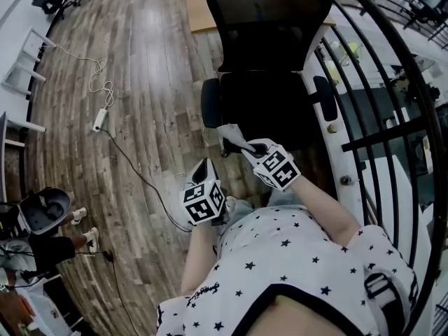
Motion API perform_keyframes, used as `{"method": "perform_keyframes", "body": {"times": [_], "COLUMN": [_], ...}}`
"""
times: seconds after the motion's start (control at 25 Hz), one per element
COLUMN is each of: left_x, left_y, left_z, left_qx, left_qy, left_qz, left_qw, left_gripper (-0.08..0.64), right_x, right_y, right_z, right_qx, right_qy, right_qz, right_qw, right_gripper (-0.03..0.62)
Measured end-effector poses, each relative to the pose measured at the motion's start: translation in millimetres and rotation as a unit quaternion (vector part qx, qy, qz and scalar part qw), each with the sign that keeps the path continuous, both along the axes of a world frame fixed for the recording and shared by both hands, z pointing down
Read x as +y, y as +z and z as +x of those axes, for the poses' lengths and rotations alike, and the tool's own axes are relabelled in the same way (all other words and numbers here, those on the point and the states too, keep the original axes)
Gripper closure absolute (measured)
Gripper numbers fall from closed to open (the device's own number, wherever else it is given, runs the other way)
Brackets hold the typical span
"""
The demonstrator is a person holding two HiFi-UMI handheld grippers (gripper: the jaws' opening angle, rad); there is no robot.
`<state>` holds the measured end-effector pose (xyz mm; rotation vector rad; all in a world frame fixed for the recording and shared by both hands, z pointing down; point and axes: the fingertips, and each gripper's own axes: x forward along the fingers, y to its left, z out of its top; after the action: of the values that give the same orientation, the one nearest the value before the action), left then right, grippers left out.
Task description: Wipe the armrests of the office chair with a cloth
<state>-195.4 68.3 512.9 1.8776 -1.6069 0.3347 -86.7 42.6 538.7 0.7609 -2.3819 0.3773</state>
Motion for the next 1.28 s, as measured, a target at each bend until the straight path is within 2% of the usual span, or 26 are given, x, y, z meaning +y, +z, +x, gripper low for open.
{"method": "perform_keyframes", "body": {"times": [0.24, 0.44, 0.88, 1.28], "left_x": [-23.9, -44.1, -80.8, -105.1], "left_y": [-6.1, -21.1, -19.8, -8.1], "left_z": [47.6, 74.2, 159.8, 248.5], "left_qx": [-0.005, -0.006, -0.015, -0.011], "left_qy": [-0.006, 0.003, 0.027, 0.031], "left_qz": [-0.003, -0.003, -0.003, -0.009], "left_qw": [1.0, 1.0, 0.9995, 0.9994], "left_gripper": [0.554, 0.554, 0.554, 0.554], "right_x": [-24.1, -40.3, -69.2, -93.2], "right_y": [-13.8, -30.7, -34.2, -23.5], "right_z": [59.3, 90.6, 183.1, 270.8], "right_qx": [-0.009, -0.007, -0.015, -0.017], "right_qy": [0.01, 0.016, 0.039, 0.05], "right_qz": [0.003, 0.004, 0.009, 0.002], "right_qw": [1.0, 1.0, 0.999, 0.999], "right_gripper": [0.561, 0.561, 0.561, 0.561]}}
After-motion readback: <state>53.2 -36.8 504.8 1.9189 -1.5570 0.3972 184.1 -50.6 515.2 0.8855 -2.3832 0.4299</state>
